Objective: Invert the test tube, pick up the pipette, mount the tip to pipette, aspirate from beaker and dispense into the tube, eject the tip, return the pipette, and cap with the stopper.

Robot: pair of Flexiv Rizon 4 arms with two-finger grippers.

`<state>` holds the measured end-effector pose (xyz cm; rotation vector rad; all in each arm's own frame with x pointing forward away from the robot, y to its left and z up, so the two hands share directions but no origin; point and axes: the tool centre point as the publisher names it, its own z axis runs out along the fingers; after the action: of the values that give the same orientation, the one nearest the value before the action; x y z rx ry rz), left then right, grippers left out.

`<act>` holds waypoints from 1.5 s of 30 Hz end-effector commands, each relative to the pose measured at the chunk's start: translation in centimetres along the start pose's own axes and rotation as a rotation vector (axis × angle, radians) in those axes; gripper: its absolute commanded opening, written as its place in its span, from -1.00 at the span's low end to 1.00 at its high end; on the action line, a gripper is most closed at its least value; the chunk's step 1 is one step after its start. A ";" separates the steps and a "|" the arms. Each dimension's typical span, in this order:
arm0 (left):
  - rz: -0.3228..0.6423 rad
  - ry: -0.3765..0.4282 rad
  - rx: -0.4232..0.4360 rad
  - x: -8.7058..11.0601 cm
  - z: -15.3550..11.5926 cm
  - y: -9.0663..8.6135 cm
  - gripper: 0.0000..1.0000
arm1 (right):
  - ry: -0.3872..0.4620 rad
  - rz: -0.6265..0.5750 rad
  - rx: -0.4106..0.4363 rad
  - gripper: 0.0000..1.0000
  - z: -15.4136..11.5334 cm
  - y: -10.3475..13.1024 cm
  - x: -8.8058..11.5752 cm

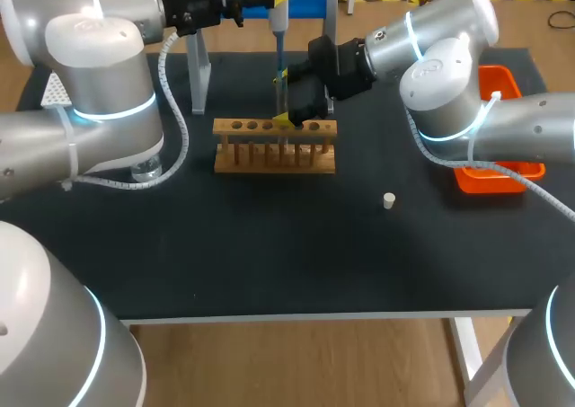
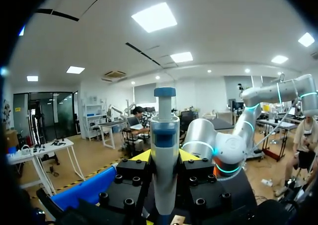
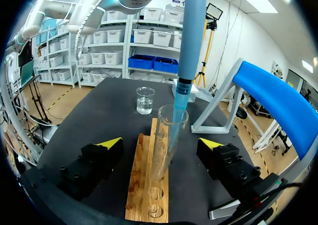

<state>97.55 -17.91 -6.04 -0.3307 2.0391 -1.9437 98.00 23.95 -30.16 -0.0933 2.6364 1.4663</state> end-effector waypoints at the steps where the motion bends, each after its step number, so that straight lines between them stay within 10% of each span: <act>1: 0.001 -0.002 0.004 -0.1 0.3 0.3 -1.00 | 0.002 0.000 0.002 1.00 -0.1 0.0 0.0; 45: -0.004 -0.009 -0.023 0.1 0.8 1.5 -1.00 | 0.002 0.000 0.002 1.00 -0.1 0.0 0.0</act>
<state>97.75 -18.42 -7.45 -0.3463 2.0612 -1.9205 98.00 23.95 -30.16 -0.0933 2.6363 1.4663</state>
